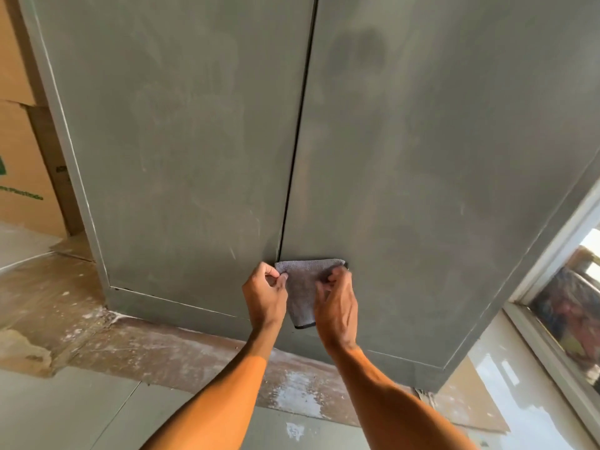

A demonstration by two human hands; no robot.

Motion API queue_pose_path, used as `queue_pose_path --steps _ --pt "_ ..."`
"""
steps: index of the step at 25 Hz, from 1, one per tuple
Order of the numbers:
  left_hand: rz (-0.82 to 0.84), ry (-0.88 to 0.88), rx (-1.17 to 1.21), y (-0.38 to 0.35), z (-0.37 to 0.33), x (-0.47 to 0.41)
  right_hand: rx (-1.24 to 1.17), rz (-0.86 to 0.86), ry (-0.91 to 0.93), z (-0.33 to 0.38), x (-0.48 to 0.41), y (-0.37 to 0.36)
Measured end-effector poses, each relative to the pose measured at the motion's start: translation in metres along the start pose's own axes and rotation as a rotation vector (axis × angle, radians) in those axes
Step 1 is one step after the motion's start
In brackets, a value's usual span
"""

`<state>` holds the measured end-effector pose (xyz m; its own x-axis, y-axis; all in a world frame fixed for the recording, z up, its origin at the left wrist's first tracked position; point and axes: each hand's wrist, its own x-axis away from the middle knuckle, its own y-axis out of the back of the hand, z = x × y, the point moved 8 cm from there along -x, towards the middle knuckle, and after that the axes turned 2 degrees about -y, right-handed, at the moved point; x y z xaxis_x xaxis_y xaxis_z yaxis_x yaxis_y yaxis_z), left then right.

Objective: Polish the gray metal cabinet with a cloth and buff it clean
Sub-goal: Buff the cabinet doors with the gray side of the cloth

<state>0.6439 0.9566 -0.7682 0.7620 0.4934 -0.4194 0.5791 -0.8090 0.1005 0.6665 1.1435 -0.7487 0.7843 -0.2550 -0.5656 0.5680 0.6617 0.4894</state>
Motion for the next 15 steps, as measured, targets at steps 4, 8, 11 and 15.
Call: queue_pose_path --steps 4,8,11,15 --pt "-0.046 -0.199 0.003 -0.003 0.021 0.005 0.502 -0.109 0.504 -0.009 0.027 -0.046" --pt "-0.072 -0.389 -0.297 -0.007 0.045 0.015 0.625 -0.073 0.559 -0.014 0.012 -0.071" --pt "-0.047 -0.531 -0.457 -0.017 0.058 0.024 0.675 -0.073 0.658 -0.026 0.016 -0.087" --pt "0.013 -0.460 -0.482 -0.010 0.096 0.031 0.695 0.008 0.829 -0.044 0.041 -0.117"
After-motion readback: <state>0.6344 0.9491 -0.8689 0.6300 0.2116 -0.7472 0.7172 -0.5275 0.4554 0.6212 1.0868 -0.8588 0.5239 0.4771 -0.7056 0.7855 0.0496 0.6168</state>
